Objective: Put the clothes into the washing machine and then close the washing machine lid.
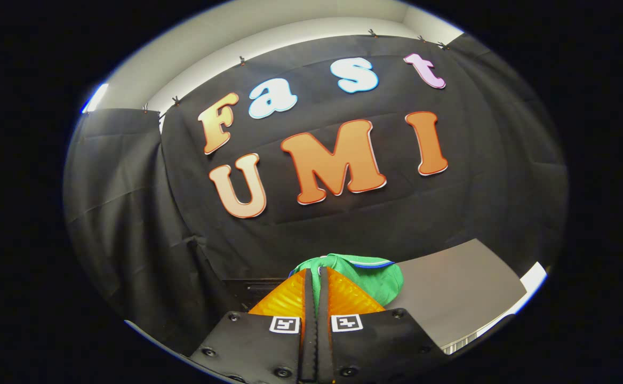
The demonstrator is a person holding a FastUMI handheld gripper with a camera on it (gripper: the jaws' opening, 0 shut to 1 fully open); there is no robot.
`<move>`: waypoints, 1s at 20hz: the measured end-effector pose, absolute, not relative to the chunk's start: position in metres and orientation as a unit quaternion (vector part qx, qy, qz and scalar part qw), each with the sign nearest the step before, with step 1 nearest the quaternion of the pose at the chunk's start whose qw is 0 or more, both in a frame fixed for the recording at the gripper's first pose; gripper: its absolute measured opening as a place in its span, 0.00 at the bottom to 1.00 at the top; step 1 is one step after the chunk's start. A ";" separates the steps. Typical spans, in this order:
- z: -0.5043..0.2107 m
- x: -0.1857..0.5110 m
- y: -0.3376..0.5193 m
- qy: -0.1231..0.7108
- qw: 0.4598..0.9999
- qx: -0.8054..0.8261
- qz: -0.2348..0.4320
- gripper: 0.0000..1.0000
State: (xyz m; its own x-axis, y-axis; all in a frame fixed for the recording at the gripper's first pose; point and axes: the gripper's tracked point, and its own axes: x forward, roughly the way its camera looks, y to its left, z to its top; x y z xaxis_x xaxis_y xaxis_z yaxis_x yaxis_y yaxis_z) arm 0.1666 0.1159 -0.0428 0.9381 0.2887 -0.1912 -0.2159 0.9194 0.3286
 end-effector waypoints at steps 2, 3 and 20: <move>-0.049 0.166 0.160 0.128 0.967 0.163 0.145 0.08; -0.057 0.169 0.182 0.137 0.964 0.170 0.154 0.08; -0.343 0.250 0.373 0.356 0.903 0.182 0.155 0.08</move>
